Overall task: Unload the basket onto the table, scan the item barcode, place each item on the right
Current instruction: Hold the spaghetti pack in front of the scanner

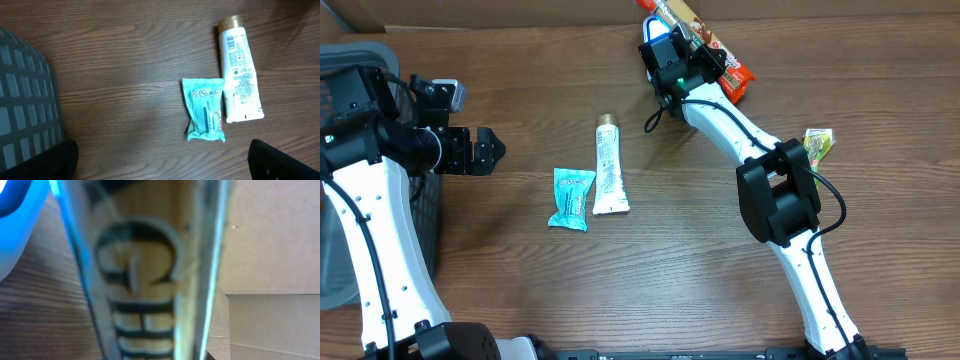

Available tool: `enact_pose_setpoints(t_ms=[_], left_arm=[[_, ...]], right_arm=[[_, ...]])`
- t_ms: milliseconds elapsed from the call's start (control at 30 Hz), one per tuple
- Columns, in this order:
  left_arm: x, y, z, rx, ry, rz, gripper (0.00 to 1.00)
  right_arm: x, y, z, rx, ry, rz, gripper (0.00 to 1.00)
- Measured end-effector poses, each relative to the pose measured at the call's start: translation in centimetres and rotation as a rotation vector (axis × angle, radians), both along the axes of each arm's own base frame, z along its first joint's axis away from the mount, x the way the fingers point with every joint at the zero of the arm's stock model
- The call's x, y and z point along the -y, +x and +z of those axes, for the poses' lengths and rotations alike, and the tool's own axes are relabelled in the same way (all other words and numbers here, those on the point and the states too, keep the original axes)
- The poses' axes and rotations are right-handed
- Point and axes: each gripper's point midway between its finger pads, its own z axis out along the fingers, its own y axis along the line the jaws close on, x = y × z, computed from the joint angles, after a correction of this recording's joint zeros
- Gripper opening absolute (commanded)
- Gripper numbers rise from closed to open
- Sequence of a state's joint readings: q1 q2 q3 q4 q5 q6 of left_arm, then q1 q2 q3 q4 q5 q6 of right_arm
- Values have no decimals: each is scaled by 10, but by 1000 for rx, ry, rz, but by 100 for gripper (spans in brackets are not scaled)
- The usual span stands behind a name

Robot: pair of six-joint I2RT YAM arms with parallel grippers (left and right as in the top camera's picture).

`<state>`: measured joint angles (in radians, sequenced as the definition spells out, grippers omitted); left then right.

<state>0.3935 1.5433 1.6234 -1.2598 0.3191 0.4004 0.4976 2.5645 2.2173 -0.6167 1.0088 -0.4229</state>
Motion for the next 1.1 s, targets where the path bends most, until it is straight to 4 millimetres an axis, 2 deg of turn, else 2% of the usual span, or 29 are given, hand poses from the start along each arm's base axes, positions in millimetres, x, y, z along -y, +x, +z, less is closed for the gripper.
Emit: enact_pose_setpoints(t_ms=[200, 1100], left_arm=[[0, 0, 0, 0, 0, 0, 100], [0, 0, 0, 0, 0, 0, 100]], right_arm=[[3, 3, 9, 49, -16, -28, 4], [6, -2, 6, 25, -32, -35, 4]])
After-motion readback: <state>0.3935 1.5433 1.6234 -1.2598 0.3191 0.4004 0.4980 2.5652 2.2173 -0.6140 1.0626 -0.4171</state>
